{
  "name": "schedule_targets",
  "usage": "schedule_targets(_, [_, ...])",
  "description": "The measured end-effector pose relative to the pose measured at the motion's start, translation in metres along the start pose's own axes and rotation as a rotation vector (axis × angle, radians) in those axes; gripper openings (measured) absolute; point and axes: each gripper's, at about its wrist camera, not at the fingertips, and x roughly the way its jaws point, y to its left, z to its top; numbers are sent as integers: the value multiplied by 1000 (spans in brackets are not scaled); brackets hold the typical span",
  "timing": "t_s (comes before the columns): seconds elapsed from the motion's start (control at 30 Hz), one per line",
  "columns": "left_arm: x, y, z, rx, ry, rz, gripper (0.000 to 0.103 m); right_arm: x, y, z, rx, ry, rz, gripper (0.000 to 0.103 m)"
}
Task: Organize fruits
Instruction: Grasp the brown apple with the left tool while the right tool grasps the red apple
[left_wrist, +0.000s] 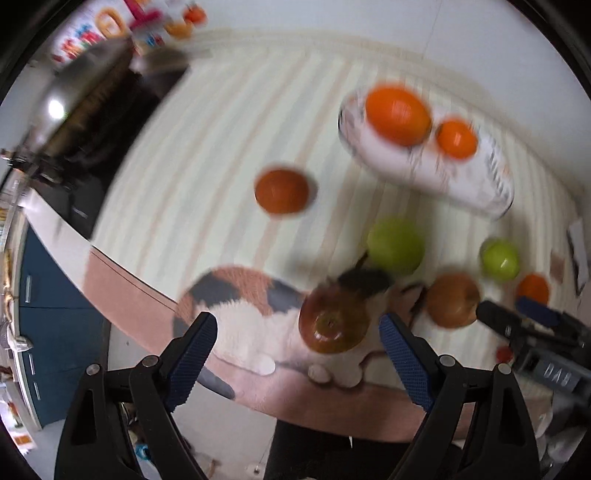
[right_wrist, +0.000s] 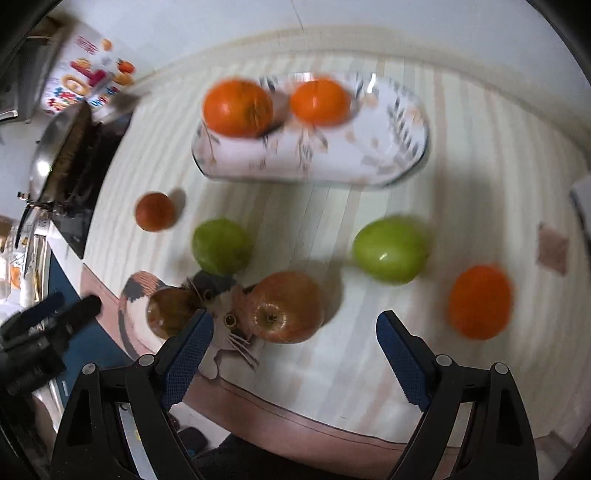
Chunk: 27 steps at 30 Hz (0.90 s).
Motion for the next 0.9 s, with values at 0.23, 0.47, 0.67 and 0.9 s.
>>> schedule_targets(0.23, [68, -11, -1, 89, 177, -121, 90, 47, 7, -4, 66, 61, -9, 92])
schedule_targets(0.47, [92, -18, -1, 73, 181, -164, 64, 72, 9, 6, 87, 98, -53, 70])
schedule_targets(0.67, [90, -26, -2, 83, 166, -130, 64, 72, 2, -11, 65, 163, -73, 69])
schedule_targets(0.9, [95, -34, -6, 77, 178, -113, 63, 75, -1, -17, 80, 166, -61, 70])
